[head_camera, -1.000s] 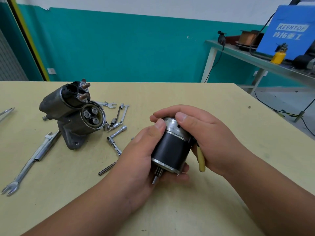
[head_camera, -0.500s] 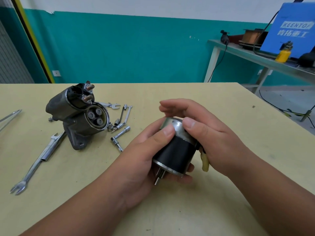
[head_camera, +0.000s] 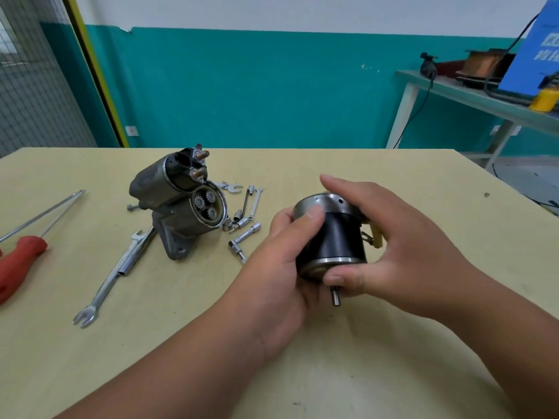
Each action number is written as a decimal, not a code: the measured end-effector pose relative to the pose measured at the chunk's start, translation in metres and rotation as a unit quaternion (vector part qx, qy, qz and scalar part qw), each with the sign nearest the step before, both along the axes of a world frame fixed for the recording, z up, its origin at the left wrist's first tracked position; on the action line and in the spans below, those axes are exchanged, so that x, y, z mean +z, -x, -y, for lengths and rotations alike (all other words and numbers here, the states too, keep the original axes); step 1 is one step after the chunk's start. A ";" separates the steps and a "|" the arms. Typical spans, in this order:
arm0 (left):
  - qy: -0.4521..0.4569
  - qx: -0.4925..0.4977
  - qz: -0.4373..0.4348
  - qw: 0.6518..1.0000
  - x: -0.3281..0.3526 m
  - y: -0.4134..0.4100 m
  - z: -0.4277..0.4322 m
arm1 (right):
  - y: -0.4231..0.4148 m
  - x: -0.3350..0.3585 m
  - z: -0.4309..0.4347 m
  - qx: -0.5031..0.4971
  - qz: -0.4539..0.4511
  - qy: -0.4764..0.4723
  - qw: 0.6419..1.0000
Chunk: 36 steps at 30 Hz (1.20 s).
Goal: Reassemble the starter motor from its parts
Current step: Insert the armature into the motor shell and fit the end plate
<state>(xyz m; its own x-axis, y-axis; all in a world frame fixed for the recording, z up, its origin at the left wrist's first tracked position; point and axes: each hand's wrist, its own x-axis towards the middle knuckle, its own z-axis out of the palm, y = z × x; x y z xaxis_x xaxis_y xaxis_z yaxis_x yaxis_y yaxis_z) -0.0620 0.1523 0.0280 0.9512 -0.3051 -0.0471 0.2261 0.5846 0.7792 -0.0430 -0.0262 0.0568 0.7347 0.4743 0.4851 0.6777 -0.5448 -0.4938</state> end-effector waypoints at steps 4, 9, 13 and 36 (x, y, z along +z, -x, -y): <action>-0.012 0.018 0.022 1.000 0.002 0.002 0.001 | 0.004 -0.001 -0.008 0.028 0.022 -0.019 0.999; -0.063 0.105 0.046 0.991 0.012 -0.002 -0.011 | -0.003 0.006 -0.002 0.029 -0.031 -0.168 0.985; -0.044 0.186 0.083 0.978 0.029 -0.006 -0.032 | -0.013 -0.001 0.007 -0.117 -0.079 -0.117 0.983; -0.320 0.136 0.211 0.914 -0.005 0.000 -0.011 | -0.020 0.007 0.032 -0.139 -0.087 0.193 0.967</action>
<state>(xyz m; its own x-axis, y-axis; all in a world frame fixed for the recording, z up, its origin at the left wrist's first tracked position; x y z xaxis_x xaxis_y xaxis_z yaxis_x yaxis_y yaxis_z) -0.0617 0.1630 0.0231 0.9625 -0.0923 0.2551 -0.2588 -0.0312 0.9654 -0.0230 -0.0578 0.0641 0.9146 0.3677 0.1683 0.4032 -0.8610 -0.3100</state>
